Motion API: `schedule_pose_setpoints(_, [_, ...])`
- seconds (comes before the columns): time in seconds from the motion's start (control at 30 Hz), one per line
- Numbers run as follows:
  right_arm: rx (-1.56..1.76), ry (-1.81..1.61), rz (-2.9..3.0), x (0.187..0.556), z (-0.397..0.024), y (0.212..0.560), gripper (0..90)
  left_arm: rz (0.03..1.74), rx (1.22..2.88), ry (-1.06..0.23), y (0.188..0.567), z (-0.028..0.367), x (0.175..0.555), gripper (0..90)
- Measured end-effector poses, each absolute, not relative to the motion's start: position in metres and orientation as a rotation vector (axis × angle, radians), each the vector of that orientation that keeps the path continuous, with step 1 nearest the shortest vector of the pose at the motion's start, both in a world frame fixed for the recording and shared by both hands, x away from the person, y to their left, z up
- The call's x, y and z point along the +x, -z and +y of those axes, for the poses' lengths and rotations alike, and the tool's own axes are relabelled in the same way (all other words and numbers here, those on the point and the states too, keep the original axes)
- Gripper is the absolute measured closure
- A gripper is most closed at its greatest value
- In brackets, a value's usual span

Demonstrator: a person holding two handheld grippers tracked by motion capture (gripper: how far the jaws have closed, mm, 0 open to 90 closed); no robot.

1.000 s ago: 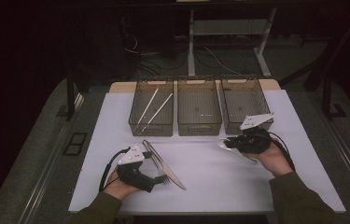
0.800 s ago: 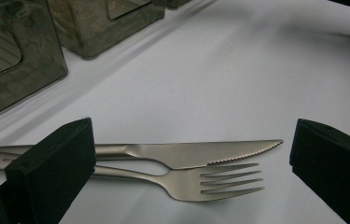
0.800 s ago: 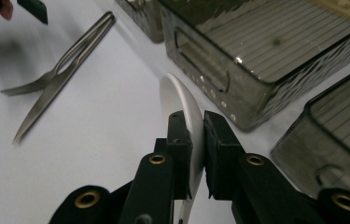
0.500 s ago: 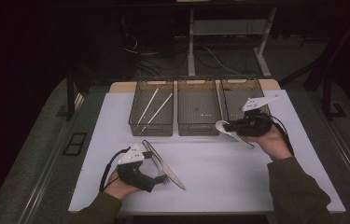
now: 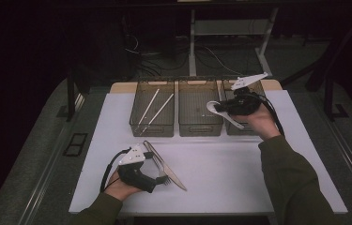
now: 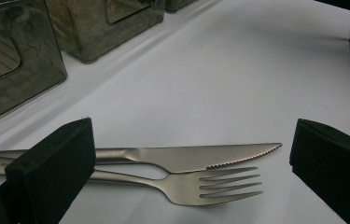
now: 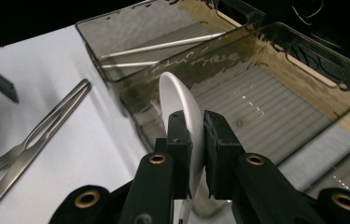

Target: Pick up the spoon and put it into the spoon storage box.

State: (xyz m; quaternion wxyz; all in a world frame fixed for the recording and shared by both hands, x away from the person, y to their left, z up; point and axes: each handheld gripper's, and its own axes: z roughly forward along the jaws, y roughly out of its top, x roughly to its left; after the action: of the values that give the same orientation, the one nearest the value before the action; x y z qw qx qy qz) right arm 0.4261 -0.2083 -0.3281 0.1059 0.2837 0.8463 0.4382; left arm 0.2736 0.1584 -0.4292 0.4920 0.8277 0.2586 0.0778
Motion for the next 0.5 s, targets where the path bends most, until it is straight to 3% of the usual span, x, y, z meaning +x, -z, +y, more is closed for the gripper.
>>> schedule_pose_setpoints(0.5, [0.865,-1.268,2.485,0.474,-0.164,0.347,81.2,0.623,2.004,-0.184,0.429,0.159,0.274,0.0])
